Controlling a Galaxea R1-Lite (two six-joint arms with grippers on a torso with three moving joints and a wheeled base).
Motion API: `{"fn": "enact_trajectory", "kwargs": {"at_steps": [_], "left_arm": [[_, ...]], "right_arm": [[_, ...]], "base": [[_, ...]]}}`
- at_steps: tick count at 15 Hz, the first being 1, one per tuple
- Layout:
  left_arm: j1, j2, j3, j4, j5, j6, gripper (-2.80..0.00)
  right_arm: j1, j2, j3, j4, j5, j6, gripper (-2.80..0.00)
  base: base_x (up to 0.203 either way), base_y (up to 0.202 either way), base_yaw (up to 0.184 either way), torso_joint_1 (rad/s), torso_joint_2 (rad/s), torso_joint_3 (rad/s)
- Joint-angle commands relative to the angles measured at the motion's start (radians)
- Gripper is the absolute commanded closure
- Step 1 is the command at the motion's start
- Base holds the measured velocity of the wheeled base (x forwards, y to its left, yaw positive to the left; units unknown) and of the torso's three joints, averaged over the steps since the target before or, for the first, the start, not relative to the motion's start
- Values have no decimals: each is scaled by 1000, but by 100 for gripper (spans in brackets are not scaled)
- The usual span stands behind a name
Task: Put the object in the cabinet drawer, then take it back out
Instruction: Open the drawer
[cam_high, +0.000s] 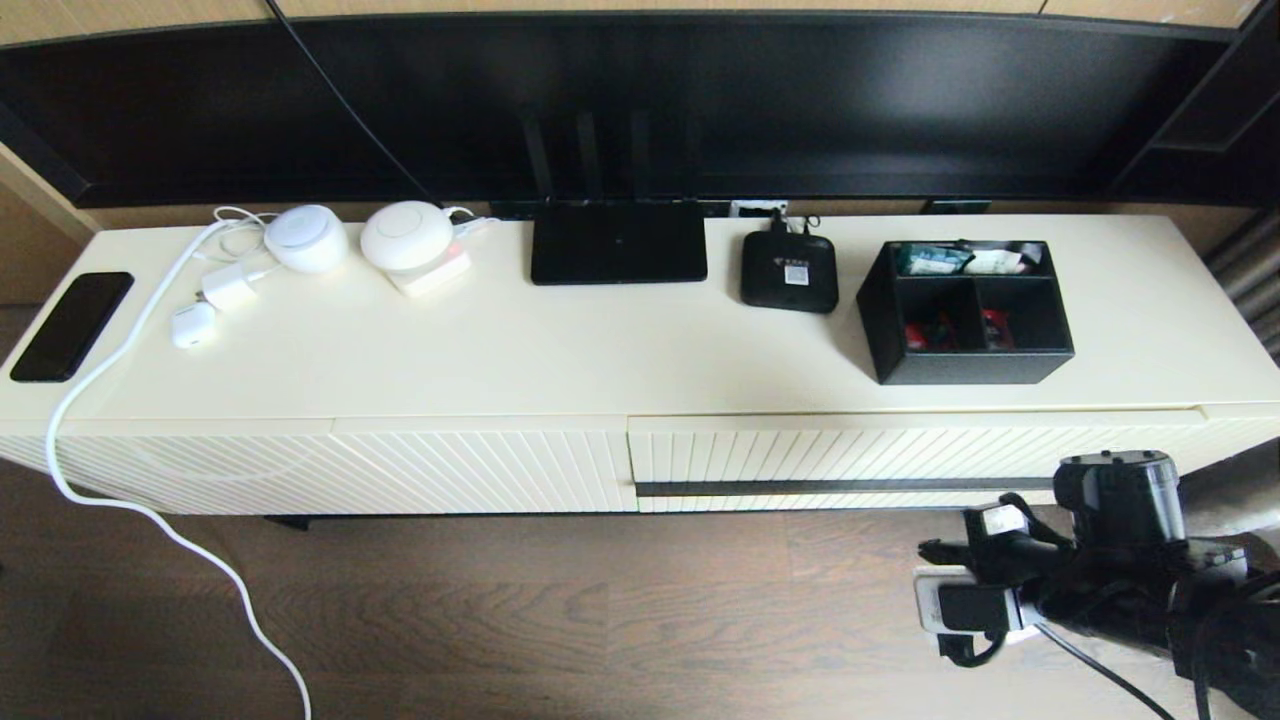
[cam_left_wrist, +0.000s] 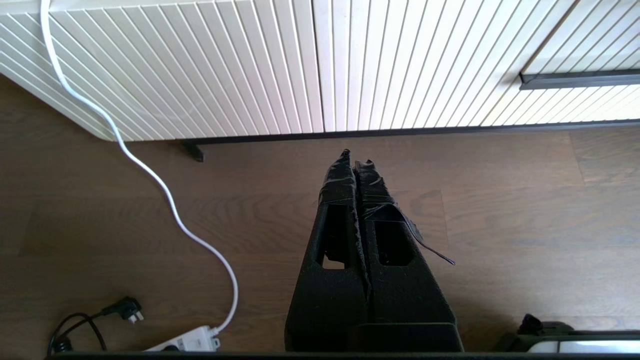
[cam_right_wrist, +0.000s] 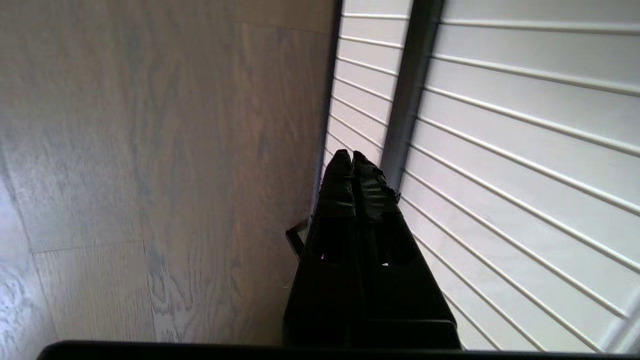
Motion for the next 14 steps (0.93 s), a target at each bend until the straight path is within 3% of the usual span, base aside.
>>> {"fn": "enact_trajectory", "kwargs": {"at_steps": [1,2,14], "left_arm": [[0,2,0,1,0,0,0],[0,1,0,1,0,0,0],[0,0,0,1,0,0,0]], "right_arm": [[-5,32,7,-9,10,-13,0],[-10,40,0,-13,9,-14,-280],[-59,223,-151,-12,39,-2,-280]], "base": [[0,0,0,0,0,0],[0,0,0,0,0,0],[0,0,0,0,0,0]]}}
